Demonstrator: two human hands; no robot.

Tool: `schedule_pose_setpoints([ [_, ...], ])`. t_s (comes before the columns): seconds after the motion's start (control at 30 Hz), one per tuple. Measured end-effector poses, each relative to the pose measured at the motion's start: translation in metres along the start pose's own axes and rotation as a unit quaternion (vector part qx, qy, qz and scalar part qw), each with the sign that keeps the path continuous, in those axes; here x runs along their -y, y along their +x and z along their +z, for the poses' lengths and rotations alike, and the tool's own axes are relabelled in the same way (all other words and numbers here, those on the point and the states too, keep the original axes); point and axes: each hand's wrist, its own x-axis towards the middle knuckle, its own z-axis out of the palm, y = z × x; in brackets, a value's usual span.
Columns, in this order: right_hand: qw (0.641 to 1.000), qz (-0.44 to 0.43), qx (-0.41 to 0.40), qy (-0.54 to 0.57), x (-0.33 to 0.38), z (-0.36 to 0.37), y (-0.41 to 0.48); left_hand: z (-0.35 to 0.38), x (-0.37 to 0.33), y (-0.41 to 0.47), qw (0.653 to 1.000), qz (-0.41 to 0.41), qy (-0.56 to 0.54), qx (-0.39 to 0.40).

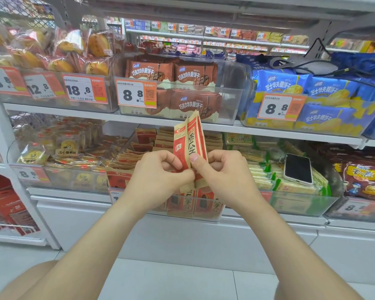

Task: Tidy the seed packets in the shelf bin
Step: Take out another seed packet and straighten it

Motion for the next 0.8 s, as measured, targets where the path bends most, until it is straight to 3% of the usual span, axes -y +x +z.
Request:
schedule_pose_setpoints([
  [0.13, 1.000, -0.014, -0.008, -0.022, 0.0019, 0.0006, -0.0007, -0.0018, -0.0032, 0.0004, 1.000, -0.011, -0.008, 0.020],
  [0.33, 0.999, 0.023, -0.007, 0.046, 0.0086, -0.0010, -0.0024, -0.0084, -0.0081, 0.0010, 0.994, -0.027, -0.076, 0.071],
  [0.5, 0.994, 0.055, 0.033, 0.089, 0.0071, -0.0041, -0.0009, -0.0088, -0.0080, 0.0002, 0.991, -0.017, -0.116, 0.066],
  [0.67, 0.993, 0.012, 0.086, 0.080, 0.0056, -0.0084, -0.0017, -0.0079, -0.0053, 0.0022, 0.987, -0.012, -0.156, 0.033],
  [0.8, 0.994, -0.024, 0.062, 0.083, 0.0051, -0.0088, -0.0046, -0.0068, -0.0058, -0.0013, 0.993, -0.003, -0.116, 0.029],
])
